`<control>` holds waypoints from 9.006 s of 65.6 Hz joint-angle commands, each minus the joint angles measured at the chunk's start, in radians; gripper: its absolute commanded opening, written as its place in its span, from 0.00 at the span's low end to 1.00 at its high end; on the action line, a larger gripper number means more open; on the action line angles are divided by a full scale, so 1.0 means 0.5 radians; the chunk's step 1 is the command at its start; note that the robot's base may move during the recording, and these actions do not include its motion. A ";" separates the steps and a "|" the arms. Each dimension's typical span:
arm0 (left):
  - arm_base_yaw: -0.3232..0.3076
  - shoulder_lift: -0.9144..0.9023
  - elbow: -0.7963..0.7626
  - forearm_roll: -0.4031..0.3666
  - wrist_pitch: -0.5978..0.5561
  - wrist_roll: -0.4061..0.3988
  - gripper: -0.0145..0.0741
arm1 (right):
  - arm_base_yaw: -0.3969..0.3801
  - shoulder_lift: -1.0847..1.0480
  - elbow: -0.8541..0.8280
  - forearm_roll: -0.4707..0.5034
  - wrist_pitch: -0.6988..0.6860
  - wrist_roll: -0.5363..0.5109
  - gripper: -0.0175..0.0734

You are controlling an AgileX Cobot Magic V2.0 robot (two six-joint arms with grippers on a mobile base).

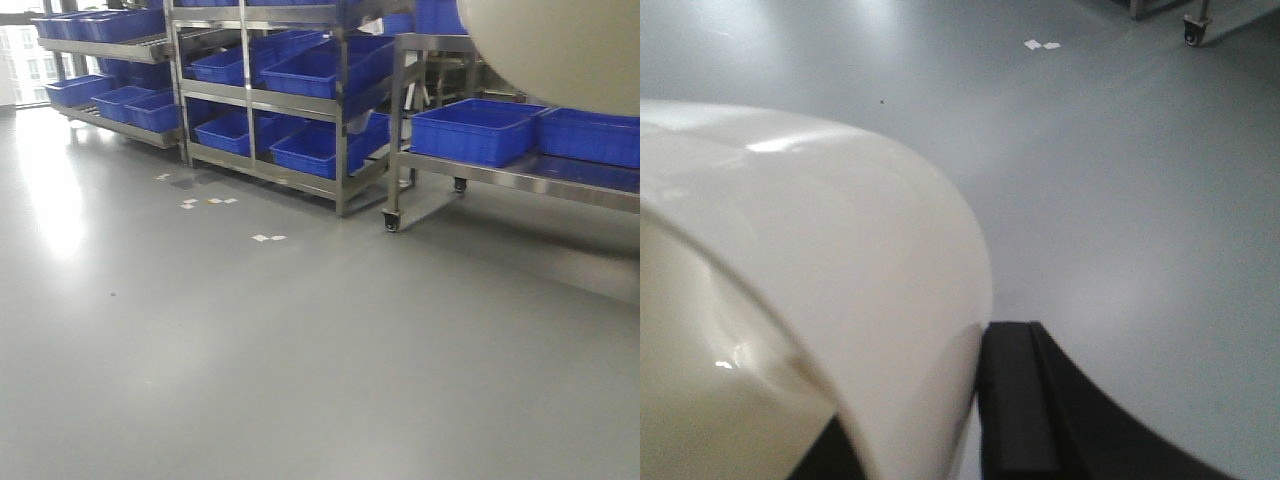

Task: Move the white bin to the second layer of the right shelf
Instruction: 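Drive across the floor past the blue-bin racks carrying the bin, then continue driving toward the windows with the bin in the right gripper, then turn toward the metal shelf rack holding blue bins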

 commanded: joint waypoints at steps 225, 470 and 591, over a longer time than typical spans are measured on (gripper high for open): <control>-0.012 -0.028 0.074 0.000 -0.173 -0.006 0.26 | -0.008 -0.004 -0.060 -0.006 -0.188 -0.003 0.25; -0.012 -0.028 0.074 0.000 -0.173 -0.006 0.26 | -0.008 -0.004 -0.060 -0.006 -0.188 -0.003 0.25; -0.012 -0.028 0.074 0.000 -0.173 -0.006 0.26 | -0.008 -0.004 -0.060 -0.006 -0.188 -0.003 0.25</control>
